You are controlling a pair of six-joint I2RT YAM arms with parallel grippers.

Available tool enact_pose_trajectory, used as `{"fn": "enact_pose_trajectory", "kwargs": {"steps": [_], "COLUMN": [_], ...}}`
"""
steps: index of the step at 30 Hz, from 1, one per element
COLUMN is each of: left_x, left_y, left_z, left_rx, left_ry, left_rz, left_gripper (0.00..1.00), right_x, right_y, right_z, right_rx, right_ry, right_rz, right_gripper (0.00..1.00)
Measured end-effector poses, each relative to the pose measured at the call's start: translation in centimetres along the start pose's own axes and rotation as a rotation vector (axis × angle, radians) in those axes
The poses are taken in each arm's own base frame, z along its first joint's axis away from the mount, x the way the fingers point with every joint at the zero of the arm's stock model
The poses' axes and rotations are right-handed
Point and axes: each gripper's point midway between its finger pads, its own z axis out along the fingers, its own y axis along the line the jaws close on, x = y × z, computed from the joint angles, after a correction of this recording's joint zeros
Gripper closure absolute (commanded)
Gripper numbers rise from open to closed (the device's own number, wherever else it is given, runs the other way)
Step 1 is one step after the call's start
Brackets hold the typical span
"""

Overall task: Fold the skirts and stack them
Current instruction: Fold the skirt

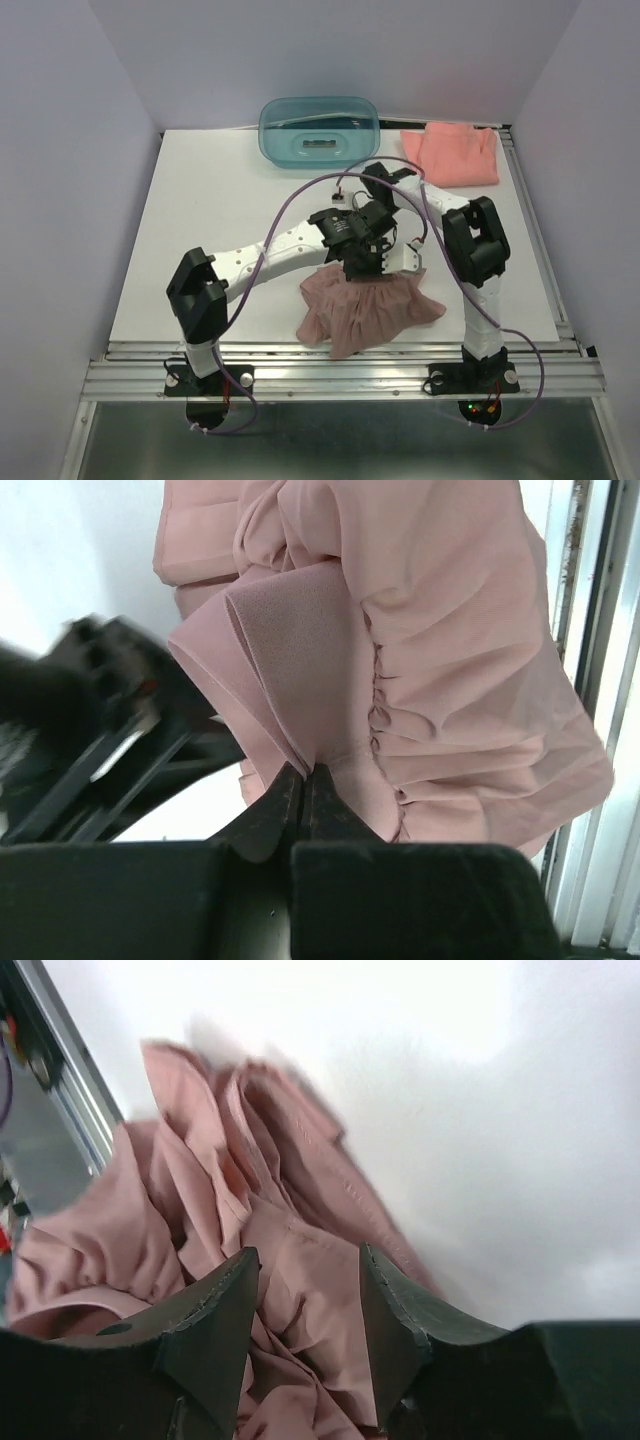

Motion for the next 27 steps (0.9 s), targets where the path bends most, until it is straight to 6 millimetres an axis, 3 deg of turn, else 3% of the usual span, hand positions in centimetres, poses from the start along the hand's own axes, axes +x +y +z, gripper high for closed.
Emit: {"fn": "enact_pose_trajectory", "kwargs": {"steps": [5, 8, 11, 15, 19, 27], "left_x": [0.1, 0.2, 0.3, 0.7, 1.7, 3.8], "left_y": [0.2, 0.4, 0.8, 1.5, 3.0, 6.9], "left_z": [0.0, 0.0, 0.0, -0.1, 0.4, 3.0], "left_rx": [-0.010, -0.018, -0.033, -0.047, -0.069, -0.126], "left_ry": [0.006, 0.010, 0.014, 0.021, 0.040, 0.075], "left_rz": [0.008, 0.015, 0.026, 0.030, 0.021, 0.005], "left_gripper": [1.00, 1.00, 1.00, 1.00, 1.00, 1.00], "right_x": [-7.4, -9.4, -7.7, -3.2, 1.0, 1.4], "right_y": [-1.3, -3.2, -5.4, -6.7, -5.0, -3.5], "right_z": [-5.4, -7.6, -7.2, -3.4, 0.0, 0.9], "right_rx": [0.089, 0.130, 0.127, 0.069, -0.068, -0.130], "right_ry": [-0.173, -0.232, -0.205, -0.088, 0.022, 0.036], "right_rz": [-0.046, -0.052, 0.027, 0.136, 0.256, 0.250], "right_gripper": [0.56, 0.67, 0.82, 0.95, 0.99, 0.99]}}
